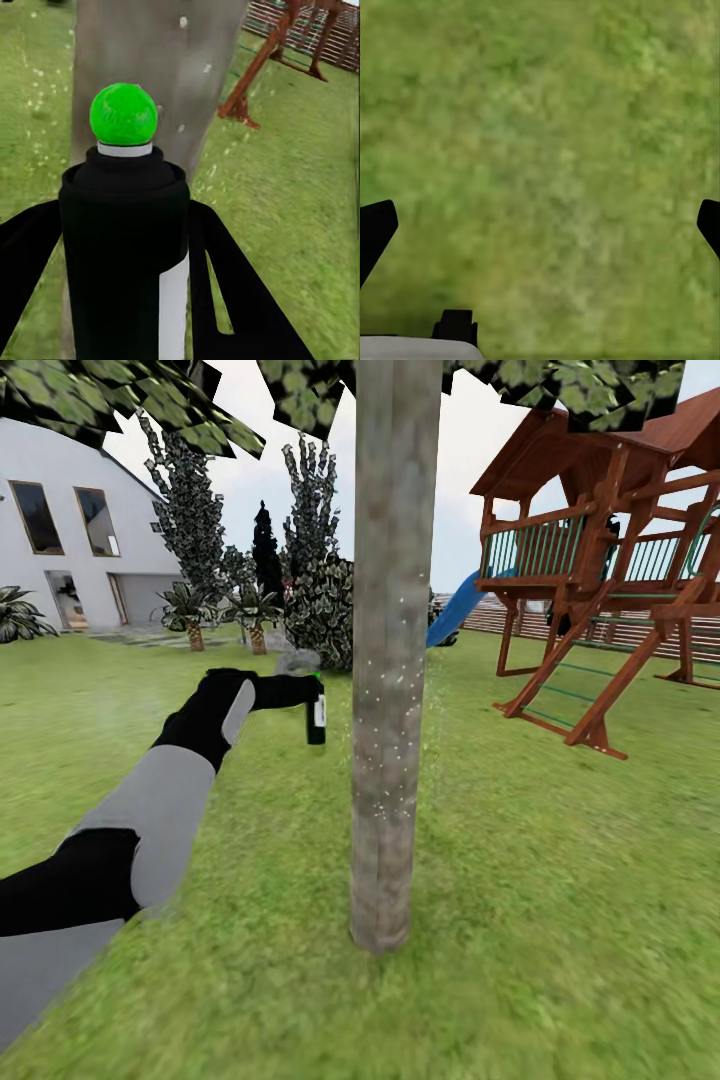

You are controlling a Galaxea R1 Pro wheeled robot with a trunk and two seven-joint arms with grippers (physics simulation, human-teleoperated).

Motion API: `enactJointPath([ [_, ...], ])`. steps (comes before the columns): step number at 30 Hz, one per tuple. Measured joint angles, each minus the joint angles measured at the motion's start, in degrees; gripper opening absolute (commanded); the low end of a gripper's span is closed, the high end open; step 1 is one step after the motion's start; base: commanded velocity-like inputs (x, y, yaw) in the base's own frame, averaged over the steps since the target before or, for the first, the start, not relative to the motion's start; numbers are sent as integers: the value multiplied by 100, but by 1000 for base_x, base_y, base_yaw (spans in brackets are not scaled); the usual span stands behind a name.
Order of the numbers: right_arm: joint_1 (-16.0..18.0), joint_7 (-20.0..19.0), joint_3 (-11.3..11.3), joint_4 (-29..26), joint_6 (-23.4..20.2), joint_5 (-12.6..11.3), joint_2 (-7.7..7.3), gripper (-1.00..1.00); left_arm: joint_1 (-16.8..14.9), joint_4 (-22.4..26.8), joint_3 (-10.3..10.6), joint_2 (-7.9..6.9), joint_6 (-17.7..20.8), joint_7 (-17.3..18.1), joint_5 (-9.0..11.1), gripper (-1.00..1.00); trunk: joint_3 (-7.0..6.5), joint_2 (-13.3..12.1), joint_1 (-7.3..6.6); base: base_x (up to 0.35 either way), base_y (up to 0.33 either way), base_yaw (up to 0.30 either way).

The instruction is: In the garden, pick up the pesticide atomizer on the floor and spray pesticide onto both trees until each tree trunk is fully covered.

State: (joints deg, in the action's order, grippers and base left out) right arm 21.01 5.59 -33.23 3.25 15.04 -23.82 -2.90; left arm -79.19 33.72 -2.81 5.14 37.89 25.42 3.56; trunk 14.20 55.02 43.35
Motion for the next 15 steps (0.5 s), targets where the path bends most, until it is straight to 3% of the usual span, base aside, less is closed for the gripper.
enactJointPath([
  [2, 0, 2, 0, 0, -1, 0, 0, 100, -341, 12, 3, 4, 827, -1, -19, -100, 0, 0, 0, 0, 0, 0],
  [4, 0, 2, 0, 0, -1, 0, 0, 100, -656, 13, 4, 5, 1162, -8, -16, -100, 0, 0, 0, 0, 0, 0],
  [6, 0, 3, 0, 0, -1, 0, 0, 100, -1204, 7, -2, 5, 1358, -16, -2, -100, 0, 0, -1, 0, 0, 0],
  [9, 0, -1, 0, 0, -1, 0, 0, 100, -1632, 2, -3, 5, 1640, -22, -12, -100, 0, 0, 0, 0, 0, 0],
  [12, 0, -2, 0, 0, -1, 0, 0, 100, -2214, -304, -4, 5, 1702, -28, -14, -100, 0, 0, 0, 0, 0, 0],
  [15, 0, -4, 0, 0, -1, 0, 0, 100, -2531, -406, -3, 5, 1721, -34, -14, -100, 0, 0, 0, 0, 0, 0],
])
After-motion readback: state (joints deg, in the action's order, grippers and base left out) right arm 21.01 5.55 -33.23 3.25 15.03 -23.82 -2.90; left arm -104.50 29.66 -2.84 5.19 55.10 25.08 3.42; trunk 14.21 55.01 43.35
